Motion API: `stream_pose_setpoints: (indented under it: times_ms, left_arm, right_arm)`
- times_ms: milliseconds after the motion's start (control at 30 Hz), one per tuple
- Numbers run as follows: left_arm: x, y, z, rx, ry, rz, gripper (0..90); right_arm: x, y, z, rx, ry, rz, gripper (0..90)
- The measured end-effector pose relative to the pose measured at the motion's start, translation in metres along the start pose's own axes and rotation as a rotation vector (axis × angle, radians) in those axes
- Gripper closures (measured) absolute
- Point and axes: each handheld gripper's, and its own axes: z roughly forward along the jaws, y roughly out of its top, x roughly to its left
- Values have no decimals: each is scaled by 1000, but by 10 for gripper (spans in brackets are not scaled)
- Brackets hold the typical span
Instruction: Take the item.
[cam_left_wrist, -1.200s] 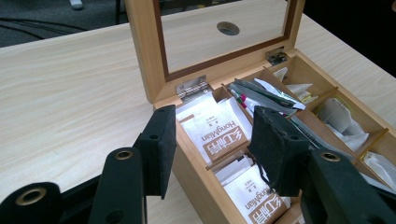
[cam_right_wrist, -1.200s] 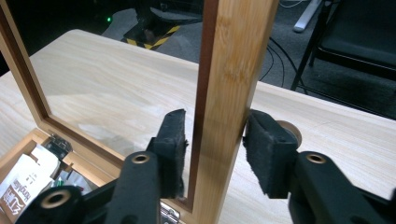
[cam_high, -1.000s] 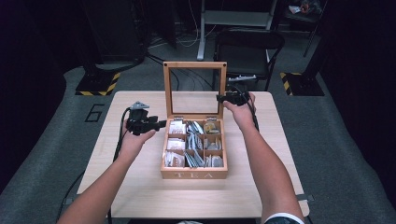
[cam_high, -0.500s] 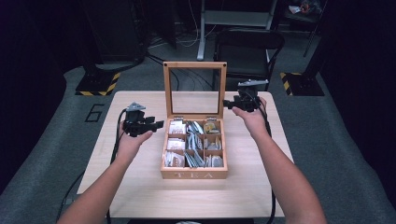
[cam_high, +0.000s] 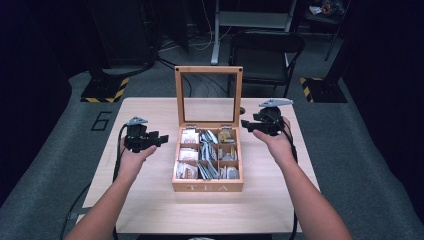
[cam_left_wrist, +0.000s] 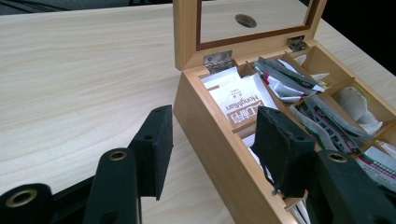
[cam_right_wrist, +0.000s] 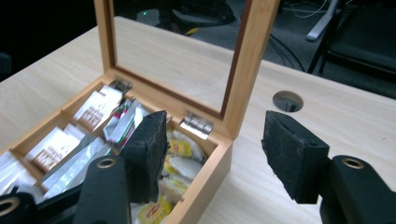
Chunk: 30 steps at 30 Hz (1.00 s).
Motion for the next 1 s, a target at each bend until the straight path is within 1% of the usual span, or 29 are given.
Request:
stream_pose_setpoints:
  times_ms: [100,167,200,233,333,367,400,433,467,500,533,567,633,667,733,800,833,933,967,1000]
  left_arm:
    - [0,-1,-2,4,3,9,471]
    - [-1,-2,-2,1,5,20,468]
    - [-3,-3,-3,3,9,36,466]
    - [-4,-4,-4,-1,9,42,464]
    - [-9,-6,-4,-10,3,59,458]
    - [-11,-7,-4,-6,3,68,455]
    - [-13,-8,-4,-3,6,72,454]
    - [-14,-9,-4,1,6,81,452]
    - [-15,-11,-4,2,3,82,451]
    - [-16,-13,-5,1,6,80,447]
    - [-16,-13,-5,12,4,88,442]
    - [-17,-14,-6,10,6,91,442]
    - [-18,-18,-8,-9,-5,76,442]
    - [-18,-20,-9,-16,-8,69,442]
    - [-19,-24,-10,-17,-14,59,441]
    - [-19,-29,-10,-11,-16,52,439]
    - [-19,-32,-9,-4,-17,48,439]
    - [-17,-38,-6,14,-18,43,438]
    - [-17,-40,-6,8,-15,34,438]
    - [-17,-41,-5,8,-9,33,438]
  right_arm:
    - [8,-7,-1,2,2,-11,403]
    - [13,-9,-2,4,7,-28,404]
    - [17,-11,-2,-1,11,-45,407]
    - [23,-14,-3,-1,29,-68,411]
    - [34,-21,-5,15,48,-84,428]
    - [38,-24,-5,34,53,-85,427]
    - [42,-26,-5,43,60,-98,425]
    - [47,-29,-5,46,64,-98,424]
    - [51,-31,-5,42,66,-108,418]
    - [55,-34,-4,49,67,-110,415]
    - [61,-36,-3,53,71,-125,413]
    - [65,-38,-3,57,78,-135,413]
    - [74,-41,-2,59,96,-143,432]
    - [77,-43,-1,61,104,-157,441]
    - [84,-47,0,69,96,-170,457]
    - [89,-50,0,79,90,-175,474]
    - [91,-52,1,84,92,-167,478]
    - [97,-56,2,90,106,-180,488]
    - [99,-57,2,90,108,-183,488]
    - [101,-58,2,89,109,-175,492]
